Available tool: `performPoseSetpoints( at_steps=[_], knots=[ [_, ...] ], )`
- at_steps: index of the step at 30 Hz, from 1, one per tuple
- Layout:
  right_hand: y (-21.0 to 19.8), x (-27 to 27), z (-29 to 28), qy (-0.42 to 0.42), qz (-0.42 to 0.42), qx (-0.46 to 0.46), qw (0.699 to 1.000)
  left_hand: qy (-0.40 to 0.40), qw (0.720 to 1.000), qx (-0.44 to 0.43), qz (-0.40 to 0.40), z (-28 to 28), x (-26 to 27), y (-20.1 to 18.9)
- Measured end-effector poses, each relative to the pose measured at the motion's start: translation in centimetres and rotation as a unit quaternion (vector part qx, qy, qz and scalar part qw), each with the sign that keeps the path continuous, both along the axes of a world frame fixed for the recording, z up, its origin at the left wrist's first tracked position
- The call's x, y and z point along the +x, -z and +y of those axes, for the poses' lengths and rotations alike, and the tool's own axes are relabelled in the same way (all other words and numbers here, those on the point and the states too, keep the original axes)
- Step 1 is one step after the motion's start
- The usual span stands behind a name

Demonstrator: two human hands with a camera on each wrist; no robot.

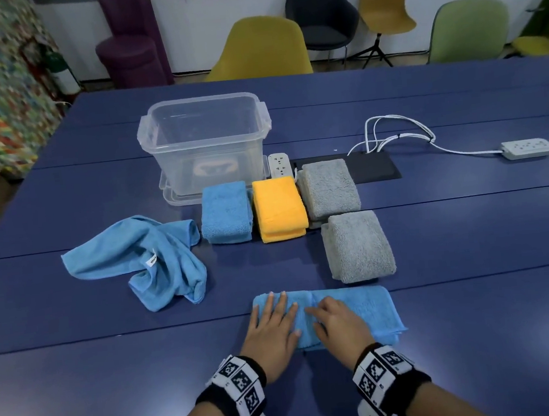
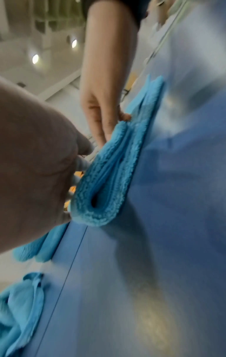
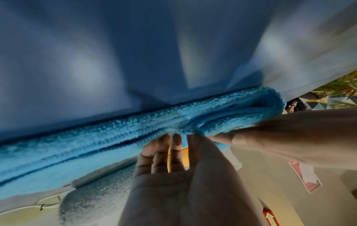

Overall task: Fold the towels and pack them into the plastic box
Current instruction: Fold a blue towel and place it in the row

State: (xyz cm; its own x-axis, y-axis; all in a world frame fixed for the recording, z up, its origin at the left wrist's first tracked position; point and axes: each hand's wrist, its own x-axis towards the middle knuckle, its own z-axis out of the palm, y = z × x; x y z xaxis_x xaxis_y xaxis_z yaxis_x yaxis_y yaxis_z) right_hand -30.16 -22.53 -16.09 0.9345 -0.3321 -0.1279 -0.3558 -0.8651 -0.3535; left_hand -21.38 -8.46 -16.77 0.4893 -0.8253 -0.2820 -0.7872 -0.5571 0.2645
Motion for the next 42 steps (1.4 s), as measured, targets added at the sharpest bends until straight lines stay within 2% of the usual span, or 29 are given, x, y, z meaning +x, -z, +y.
performPoseSetpoints(
  at_steps=[3, 5, 7, 9, 12, 13, 16, 17, 19, 21, 22, 25, 28, 30, 34, 37, 40, 42],
  knots=[
    [0.1, 0.2, -0.3, -0.023, 0.001, -0.059, 0.998, -0.166, 0.979, -0.108, 0.05, 0.8, 1.3, -0.8],
    [0.0, 0.5, 0.0, -0.044, 0.018, -0.088, 0.995, -0.298, 0.934, -0.151, 0.129, 1.3, 2.4, -0.9],
    [-1.0, 0.9, 0.5, -0.014, 0.038, -0.028, 0.999, -0.372, 0.877, -0.151, 0.264, 1.4, 3.1, -0.7],
    [-1.7, 1.5, 0.5, 0.051, 0.06, 0.073, 0.994, -0.404, 0.839, -0.137, 0.337, 1.4, 3.5, -1.0],
    [-2.8, 2.3, 1.1, 0.079, 0.078, 0.227, 0.968, -0.445, 0.78, -0.199, 0.392, 1.7, 4.1, -1.7],
    [-3.2, 2.6, 1.7, 0.076, 0.076, 0.291, 0.951, -0.448, 0.776, -0.217, 0.387, 1.8, 4.3, -2.4],
    [-4.3, 3.1, 3.1, 0.092, 0.09, 0.494, 0.86, -0.413, 0.784, -0.248, 0.391, 2.0, 4.2, -4.5],
    [-4.7, 3.0, 3.1, 0.098, 0.1, 0.532, 0.835, -0.399, 0.779, -0.253, 0.413, 2.0, 3.8, -5.1],
    [-5.1, 2.2, 2.3, 0.11, 0.106, 0.566, 0.81, -0.361, 0.762, -0.259, 0.472, 1.8, 2.5, -6.5],
    [-5.0, 0.9, 1.0, 0.122, 0.104, 0.572, 0.804, -0.305, 0.778, -0.251, 0.489, 1.3, 1.2, -6.5],
    [-4.9, 0.2, 0.3, 0.127, 0.099, 0.58, 0.798, -0.268, 0.8, -0.245, 0.477, 1.0, 0.5, -6.2],
    [-3.8, -2.1, -1.5, 0.178, 0.066, 0.606, 0.772, -0.148, 0.909, -0.215, 0.326, -0.3, -0.3, -4.6],
    [-2.8, -4.0, -2.5, 0.254, 0.039, 0.602, 0.756, -0.101, 0.96, -0.183, 0.188, -2.3, -0.6, -3.7],
    [-1.7, -4.8, -2.7, 0.286, 0.057, 0.577, 0.763, -0.07, 0.979, -0.135, 0.133, -3.7, -0.4, -3.4],
    [0.4, -5.4, -2.6, 0.295, 0.058, 0.519, 0.8, 0.017, 0.995, 0.0, 0.095, -6.5, 0.6, -3.1],
    [1.0, -5.5, -2.6, 0.291, 0.049, 0.455, 0.84, 0.027, 0.993, 0.068, 0.094, -7.1, 1.4, -3.0],
    [1.4, -5.6, -3.0, 0.294, 0.022, 0.36, 0.885, -0.021, 0.979, 0.096, 0.181, -6.4, 1.2, -2.4],
    [1.3, -5.3, -3.2, 0.256, 0.047, 0.298, 0.918, -0.08, 0.954, 0.045, 0.285, -5.6, 0.8, -2.0]
  ],
)
